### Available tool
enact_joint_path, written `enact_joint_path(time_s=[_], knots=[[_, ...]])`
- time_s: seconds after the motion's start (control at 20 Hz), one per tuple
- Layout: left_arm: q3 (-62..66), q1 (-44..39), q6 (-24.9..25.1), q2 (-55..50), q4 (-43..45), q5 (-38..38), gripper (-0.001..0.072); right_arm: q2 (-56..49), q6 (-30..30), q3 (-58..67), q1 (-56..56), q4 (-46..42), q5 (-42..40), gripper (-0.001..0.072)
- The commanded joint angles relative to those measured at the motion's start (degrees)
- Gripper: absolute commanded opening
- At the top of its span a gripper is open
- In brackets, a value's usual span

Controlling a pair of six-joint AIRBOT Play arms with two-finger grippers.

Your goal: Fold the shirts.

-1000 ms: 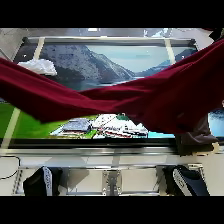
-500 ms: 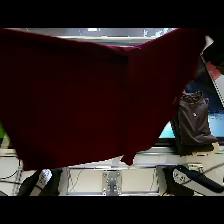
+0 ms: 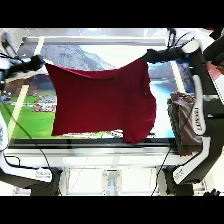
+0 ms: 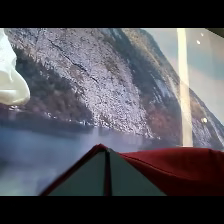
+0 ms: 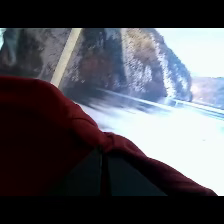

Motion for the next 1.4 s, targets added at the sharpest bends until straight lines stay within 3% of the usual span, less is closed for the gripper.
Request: enact_joint_path(time_s=[0.0,0.05,0.1,0.15,0.2,0.35,0.5,0.6,0.75,0.8,0.95,1.05,1.35], knots=[[0.0,-1.9,-2.8,-7.2,-3.1,9.8,0.002,-6.9,0.2,0.1,1.9,0.5,-17.6,0.0022],[0.0,-1.8,-2.8,-7.3,-5.4,9.9,0.0025,-7.0,2.2,0.1,1.9,0.6,-20.2,0.0173],[0.5,-1.6,-2.8,-6.9,-7.5,9.7,0.0215,-7.0,4.6,1.0,1.9,0.6,-21.1,0.0464],[1.3,-1.1,-2.8,-6.1,-9.6,9.1,0.0602,-6.9,6.0,2.7,1.3,0.5,-19.8,0.053],[2.0,-0.3,-2.8,-4.9,-11.7,8.1,0.0692,-6.3,6.6,5.0,0.2,0.5,-16.3,0.0528],[2.4,5.4,-2.8,2.7,-13.1,2.6,0.069,0.3,6.6,6.4,-6.2,-3.3,-2.1,0.0465],[-1.4,15.0,-2.8,11.6,-9.1,-14.7,0.0677,9.7,6.6,1.9,-14.9,-12.2,19.9,0.0438],[-14.3,20.0,-2.8,19.9,-6.0,-19.8,0.0574,15.4,3.4,-5.4,-18.9,-13.7,28.3,0.0437],[-45.6,26.3,-6.9,36.9,-11.2,-14.3,0.0574,26.9,-1.8,-26.6,-22.1,-8.3,22.4,0.0438],[-55.3,28.0,-9.3,41.9,-14.9,-12.7,0.0574,31.1,-3.4,-35.6,-22.1,-5.4,17.7,0.0439],[-75.8,30.2,-8.7,52.7,-22.1,-9.0,0.0574,41.7,-5.8,-61.4,-21.8,11.2,-0.6,0.0453],[-81.1,30.2,-8.8,55.6,-21.8,-9.0,0.0575,44.1,-7.2,-68.7,-21.6,15.9,-2.6,0.0452],[-82.1,30.1,-8.8,55.3,-15.6,-7.3,0.0574,44.1,-7.0,-69.5,-21.6,13.8,-2.6,0.0452]])
